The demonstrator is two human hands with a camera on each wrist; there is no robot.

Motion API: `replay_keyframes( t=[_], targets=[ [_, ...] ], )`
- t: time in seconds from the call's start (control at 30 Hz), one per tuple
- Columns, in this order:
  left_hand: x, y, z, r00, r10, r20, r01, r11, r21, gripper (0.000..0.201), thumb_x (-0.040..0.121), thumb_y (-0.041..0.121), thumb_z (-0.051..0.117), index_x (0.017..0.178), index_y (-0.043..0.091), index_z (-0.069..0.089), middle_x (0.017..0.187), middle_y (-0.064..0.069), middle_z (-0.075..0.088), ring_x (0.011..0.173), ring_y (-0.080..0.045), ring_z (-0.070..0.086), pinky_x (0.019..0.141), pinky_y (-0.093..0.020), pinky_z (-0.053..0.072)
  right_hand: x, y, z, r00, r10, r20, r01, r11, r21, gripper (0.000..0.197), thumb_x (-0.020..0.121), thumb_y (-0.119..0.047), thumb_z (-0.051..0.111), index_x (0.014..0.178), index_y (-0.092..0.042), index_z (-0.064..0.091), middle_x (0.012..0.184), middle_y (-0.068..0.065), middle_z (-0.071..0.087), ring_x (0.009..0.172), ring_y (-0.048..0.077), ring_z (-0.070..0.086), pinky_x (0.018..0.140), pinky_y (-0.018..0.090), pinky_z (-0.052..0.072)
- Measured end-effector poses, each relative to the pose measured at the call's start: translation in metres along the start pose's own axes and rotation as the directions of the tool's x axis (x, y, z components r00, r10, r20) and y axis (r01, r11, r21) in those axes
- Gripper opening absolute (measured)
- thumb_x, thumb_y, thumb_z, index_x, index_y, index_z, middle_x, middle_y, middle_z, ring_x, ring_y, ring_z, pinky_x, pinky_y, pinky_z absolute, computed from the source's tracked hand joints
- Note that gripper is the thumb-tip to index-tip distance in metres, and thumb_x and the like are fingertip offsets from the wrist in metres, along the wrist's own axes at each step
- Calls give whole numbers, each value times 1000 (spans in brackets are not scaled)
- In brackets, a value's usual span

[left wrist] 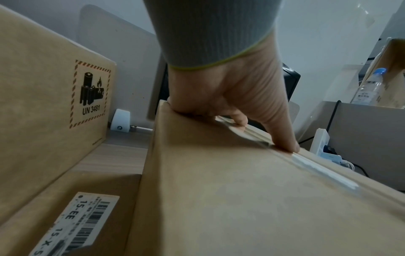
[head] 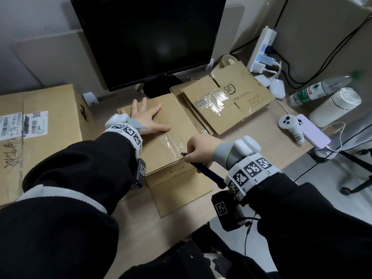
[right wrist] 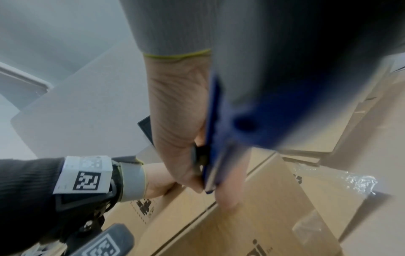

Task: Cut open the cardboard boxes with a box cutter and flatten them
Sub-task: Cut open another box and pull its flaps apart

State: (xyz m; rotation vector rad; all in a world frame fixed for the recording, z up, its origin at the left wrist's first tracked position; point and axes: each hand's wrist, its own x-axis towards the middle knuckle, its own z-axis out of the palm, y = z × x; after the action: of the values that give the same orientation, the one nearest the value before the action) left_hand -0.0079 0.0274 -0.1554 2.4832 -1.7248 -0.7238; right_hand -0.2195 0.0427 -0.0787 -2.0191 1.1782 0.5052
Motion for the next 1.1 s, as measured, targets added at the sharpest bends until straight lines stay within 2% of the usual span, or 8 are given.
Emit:
replay_keyframes(
  t=[0.2, 0.3, 0.43, 0.53, 0.6, 0.77, 0.93, 1.1],
  targets=[
    [0, -2, 0, 999, 6, -47, -9, 999, -54, 71, 87, 64, 49, 148, 48, 16, 161, 0, -12, 146, -28, -18, 110, -65, -8, 11, 1, -20, 962, -104, -254, 116, 993, 34, 20, 89, -19, 52, 97, -4, 62, 92, 15, 69, 85, 31, 68, 77, 43, 56],
    [-1, -2, -3, 993, -33, -110, 18, 991, -132, 71, 89, 54, 53, 150, 41, 18, 161, -3, -8, 147, -28, -13, 112, -64, -5, 29, -1, -28, 942, -90, -323, 93, 996, -5, 16, 93, -21, 44, 98, -9, 54, 95, 10, 63, 85, 28, 58, 71, 33, 46],
    [-5, 6, -3, 965, -205, -163, 164, 958, -235, 98, 77, 58, 65, 152, 36, 6, 160, -4, -14, 144, -33, -19, 112, -63, -3, 50, -6, -28, 949, -60, -308, 62, 998, -2, 23, 90, -26, 49, 107, -9, 49, 97, 7, 55, 88, 28, 54, 72, 31, 40],
    [-7, 16, -4, 946, -308, -100, 258, 903, -343, 106, 71, 55, 69, 152, 35, 3, 158, -2, -20, 142, -36, -25, 114, -59, -1, 59, -5, -24, 955, -26, -296, 23, 1000, -14, 28, 86, -31, 56, 104, -12, 47, 100, 5, 58, 90, 25, 58, 72, 31, 43],
    [-7, 18, -5, 931, -358, -67, 312, 880, -359, 107, 70, 53, 68, 152, 34, 2, 158, -2, -21, 142, -36, -26, 115, -57, 0, 68, -8, -25, 957, -19, -290, 7, 999, -42, 27, 84, -32, 59, 99, -13, 47, 106, 8, 60, 92, 26, 60, 73, 30, 45],
    [-9, 19, -4, 919, -388, -63, 340, 864, -372, 98, 77, 45, 65, 153, 32, 5, 159, -2, -18, 143, -33, -24, 116, -54, 0, 86, -18, -30, 943, -75, -324, -29, 952, -304, 65, 83, -56, 57, 124, -6, 49, 130, 16, 40, 120, 34, 40, 102, 38, 35],
    [-9, 23, -4, 888, -458, -32, 405, 815, -414, 88, 82, 41, 58, 152, 37, 4, 159, 0, -20, 142, -33, -27, 116, -54, -3, 104, -30, -33, 956, -129, -262, 45, 952, -303, 74, 76, -60, 63, 125, -8, 48, 135, 13, 33, 123, 34, 35, 102, 39, 35],
    [-6, 23, -5, 849, -528, 11, 464, 736, -493, 100, 74, 48, 67, 150, 43, 2, 157, -3, -25, 140, -39, -29, 115, -59, -2, 112, -33, -30, 967, -160, -200, 67, 913, -402, 94, 66, -71, 66, 132, -6, 43, 138, 14, 28, 126, 35, 31, 106, 41, 32]
  ],
)
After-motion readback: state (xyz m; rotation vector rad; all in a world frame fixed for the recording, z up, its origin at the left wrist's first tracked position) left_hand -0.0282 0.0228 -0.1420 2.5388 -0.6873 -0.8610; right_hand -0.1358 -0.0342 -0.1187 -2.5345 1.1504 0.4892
